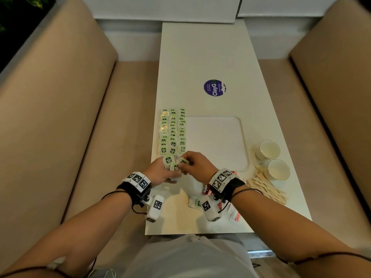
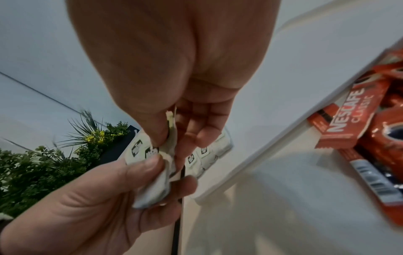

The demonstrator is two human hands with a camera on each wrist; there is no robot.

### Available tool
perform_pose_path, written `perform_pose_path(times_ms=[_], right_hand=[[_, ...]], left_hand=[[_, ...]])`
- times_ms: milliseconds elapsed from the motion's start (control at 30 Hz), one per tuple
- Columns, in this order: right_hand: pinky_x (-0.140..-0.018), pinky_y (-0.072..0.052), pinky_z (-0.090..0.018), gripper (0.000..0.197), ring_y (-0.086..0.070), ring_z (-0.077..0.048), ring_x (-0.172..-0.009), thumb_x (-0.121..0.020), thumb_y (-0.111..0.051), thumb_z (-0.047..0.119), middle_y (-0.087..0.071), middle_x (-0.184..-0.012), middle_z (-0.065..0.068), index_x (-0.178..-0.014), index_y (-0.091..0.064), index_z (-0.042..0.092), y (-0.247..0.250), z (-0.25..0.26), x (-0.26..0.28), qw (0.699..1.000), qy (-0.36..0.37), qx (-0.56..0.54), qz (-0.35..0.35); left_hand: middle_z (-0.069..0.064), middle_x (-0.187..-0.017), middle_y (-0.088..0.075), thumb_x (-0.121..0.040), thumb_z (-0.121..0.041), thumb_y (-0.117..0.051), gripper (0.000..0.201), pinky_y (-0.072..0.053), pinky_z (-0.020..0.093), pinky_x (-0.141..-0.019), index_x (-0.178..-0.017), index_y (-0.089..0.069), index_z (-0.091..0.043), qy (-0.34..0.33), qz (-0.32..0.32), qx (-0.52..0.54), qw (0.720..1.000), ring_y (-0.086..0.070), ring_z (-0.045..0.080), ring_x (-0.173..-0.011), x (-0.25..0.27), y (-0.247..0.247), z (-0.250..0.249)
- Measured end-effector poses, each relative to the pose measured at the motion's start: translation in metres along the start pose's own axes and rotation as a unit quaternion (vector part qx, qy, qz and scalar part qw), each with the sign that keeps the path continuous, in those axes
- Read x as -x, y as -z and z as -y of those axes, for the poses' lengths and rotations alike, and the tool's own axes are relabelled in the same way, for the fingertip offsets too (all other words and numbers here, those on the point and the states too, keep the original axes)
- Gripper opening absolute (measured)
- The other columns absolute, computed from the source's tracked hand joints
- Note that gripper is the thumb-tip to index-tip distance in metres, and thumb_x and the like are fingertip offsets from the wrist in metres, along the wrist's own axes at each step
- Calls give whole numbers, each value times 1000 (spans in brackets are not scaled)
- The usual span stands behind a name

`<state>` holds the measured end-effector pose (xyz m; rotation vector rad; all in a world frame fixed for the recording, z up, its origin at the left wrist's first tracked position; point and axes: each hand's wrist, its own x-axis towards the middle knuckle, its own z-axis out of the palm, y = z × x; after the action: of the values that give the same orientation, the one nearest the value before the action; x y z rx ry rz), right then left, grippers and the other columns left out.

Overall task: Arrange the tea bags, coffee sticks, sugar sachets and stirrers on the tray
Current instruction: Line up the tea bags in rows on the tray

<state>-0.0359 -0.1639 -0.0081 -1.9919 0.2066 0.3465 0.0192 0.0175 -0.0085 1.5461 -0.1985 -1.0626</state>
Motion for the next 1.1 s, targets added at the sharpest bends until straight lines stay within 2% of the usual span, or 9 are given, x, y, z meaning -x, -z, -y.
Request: perform_pose_path(times_ms=[233,433,533,633,767,900,933,1000,1100], right_hand=[[-72,-60,-33,5,-71,-22,-75,-97,-63,16,-74,-86,-8,-102,-64,14,-4,-1,-16,1000,1,-7,28],[-78,-57,-31,12,-70,-11,-76,-101,-55,18,-72,-92,3,-107,-66,20,0,-3,-25,999,12,44,11],[-79,-56,-29,16,-69,-14,-78,-103,-54,18,-70,-94,5,-110,-67,22,1,-2,-30,999,9,47,25],[-78,-55,-25,19,-68,-12,-78,-102,-54,18,-70,-101,4,-113,-69,21,-1,3,-35,998,16,44,46],[-71,-48,-16,18,-64,-8,-73,-102,-54,16,-68,-92,8,-108,-69,25,-2,8,-43,998,29,40,36],[-72,-50,-21,24,-69,-11,-76,-101,-58,28,-68,-94,0,-123,-61,20,-1,7,-51,999,-3,40,-6],[-73,-52,-24,25,-70,-11,-76,-100,-59,31,-69,-94,0,-121,-61,19,-1,6,-52,999,-9,48,-4],[-69,-51,-27,19,-68,-9,-71,-99,-61,35,-71,-87,-3,-103,-63,16,-1,4,-54,997,-18,73,18],[-64,-47,-24,27,-63,-6,-62,-99,-62,36,-71,-78,-6,-80,-60,17,-2,0,-57,994,-31,90,48]], left_hand=[[7,-104,-75,-96,-9,-64,35,-60,31,-68,-126,-60,-26,22,-1,-8,1000,-73,25,-89,3,9,3],[5,-102,-73,-99,8,-46,39,-59,27,-67,-121,-59,-22,34,-43,-4,998,-73,17,-82,-4,23,6],[5,-98,-72,-98,5,-52,32,-57,25,-67,-117,-62,-18,33,-64,-4,997,-70,16,-79,-7,31,6],[7,-84,-69,-93,0,-65,27,-53,26,-61,-113,-68,-17,22,-83,-26,996,-65,18,-75,-12,33,6],[13,-78,-67,-90,-8,-71,12,-50,32,-61,-97,-65,-16,21,-112,-66,991,-63,24,-74,-21,36,7],[10,-76,-63,-93,-7,-67,14,-47,31,-57,-85,-58,-14,13,-127,-64,990,-62,23,-72,-27,38,1],[10,-76,-63,-94,-6,-67,15,-47,31,-56,-84,-58,-14,11,-133,-62,989,-62,22,-71,-28,38,-1],[10,-77,-63,-94,-6,-66,16,-48,29,-56,-84,-57,-14,10,-144,-58,988,-62,20,-70,-30,40,-4],[10,-77,-62,-93,-5,-66,15,-50,27,-55,-83,-59,-13,10,-147,-49,988,-62,18,-67,-32,43,-4]])
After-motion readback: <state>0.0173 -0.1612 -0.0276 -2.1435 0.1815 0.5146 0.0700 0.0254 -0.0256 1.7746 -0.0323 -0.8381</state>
